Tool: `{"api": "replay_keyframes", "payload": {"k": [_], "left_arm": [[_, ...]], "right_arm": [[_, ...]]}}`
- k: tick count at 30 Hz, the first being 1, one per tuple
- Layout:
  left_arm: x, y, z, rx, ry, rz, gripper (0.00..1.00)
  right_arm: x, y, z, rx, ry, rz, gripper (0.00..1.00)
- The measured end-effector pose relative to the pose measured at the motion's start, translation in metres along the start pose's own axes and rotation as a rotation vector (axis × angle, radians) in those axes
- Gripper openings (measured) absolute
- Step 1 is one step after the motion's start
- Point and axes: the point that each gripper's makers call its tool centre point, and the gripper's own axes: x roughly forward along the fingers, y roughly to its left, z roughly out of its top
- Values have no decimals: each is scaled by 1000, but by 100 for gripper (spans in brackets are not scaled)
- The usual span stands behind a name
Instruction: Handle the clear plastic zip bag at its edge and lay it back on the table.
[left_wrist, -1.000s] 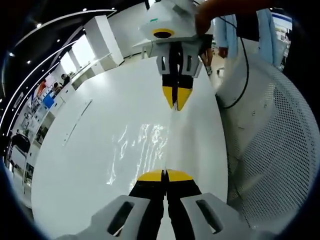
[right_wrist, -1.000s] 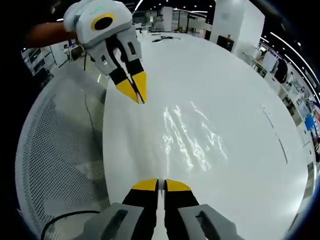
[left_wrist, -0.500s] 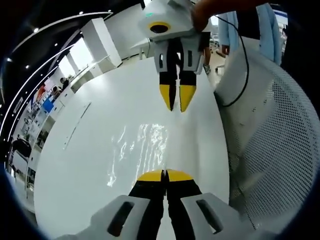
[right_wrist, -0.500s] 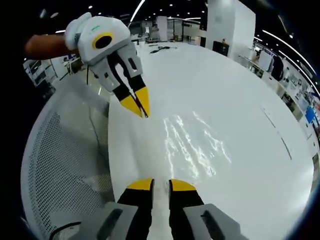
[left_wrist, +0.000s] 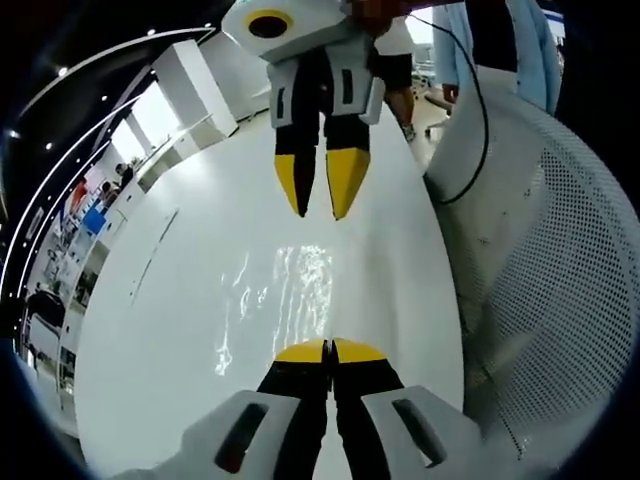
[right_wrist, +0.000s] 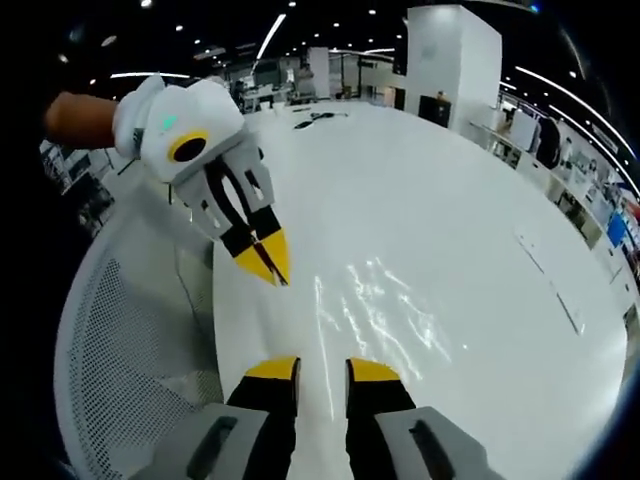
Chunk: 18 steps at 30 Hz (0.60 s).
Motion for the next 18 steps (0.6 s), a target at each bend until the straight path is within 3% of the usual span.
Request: {"api": "replay_keyframes", "payload": {"k": [18], "left_arm": [[0, 2, 5, -12, -27, 9, 0]], "right_arm": [[24, 7, -11, 19, 66, 36, 13]]}}
